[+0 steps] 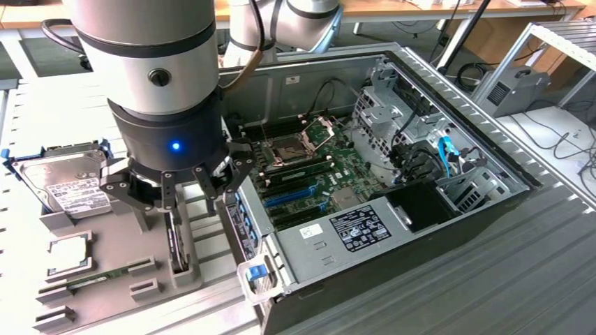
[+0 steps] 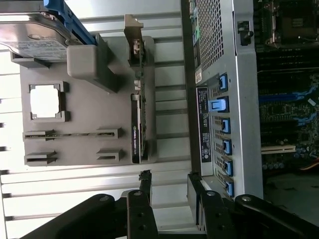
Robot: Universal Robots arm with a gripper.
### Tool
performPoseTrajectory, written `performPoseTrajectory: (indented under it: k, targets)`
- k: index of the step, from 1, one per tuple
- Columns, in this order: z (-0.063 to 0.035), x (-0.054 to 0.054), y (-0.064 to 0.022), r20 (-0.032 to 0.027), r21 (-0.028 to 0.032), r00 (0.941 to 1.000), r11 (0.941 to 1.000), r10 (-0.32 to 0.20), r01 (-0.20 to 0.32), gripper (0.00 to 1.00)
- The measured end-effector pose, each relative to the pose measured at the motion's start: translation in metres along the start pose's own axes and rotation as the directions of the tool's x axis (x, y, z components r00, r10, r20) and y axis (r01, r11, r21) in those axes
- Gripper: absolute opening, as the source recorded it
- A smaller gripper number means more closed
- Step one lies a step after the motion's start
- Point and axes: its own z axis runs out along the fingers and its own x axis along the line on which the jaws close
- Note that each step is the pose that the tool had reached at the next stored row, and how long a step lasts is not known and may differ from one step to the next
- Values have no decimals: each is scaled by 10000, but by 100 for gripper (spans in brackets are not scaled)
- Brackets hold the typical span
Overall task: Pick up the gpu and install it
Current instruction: 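Pick up the gpu and move the gpu toward the slot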
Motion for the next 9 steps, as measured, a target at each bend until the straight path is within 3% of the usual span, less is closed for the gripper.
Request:
performPoseTrajectory:
  k: [9]
  targets:
    - [50,3,-1,0,6,10000,10000,0,0,42]
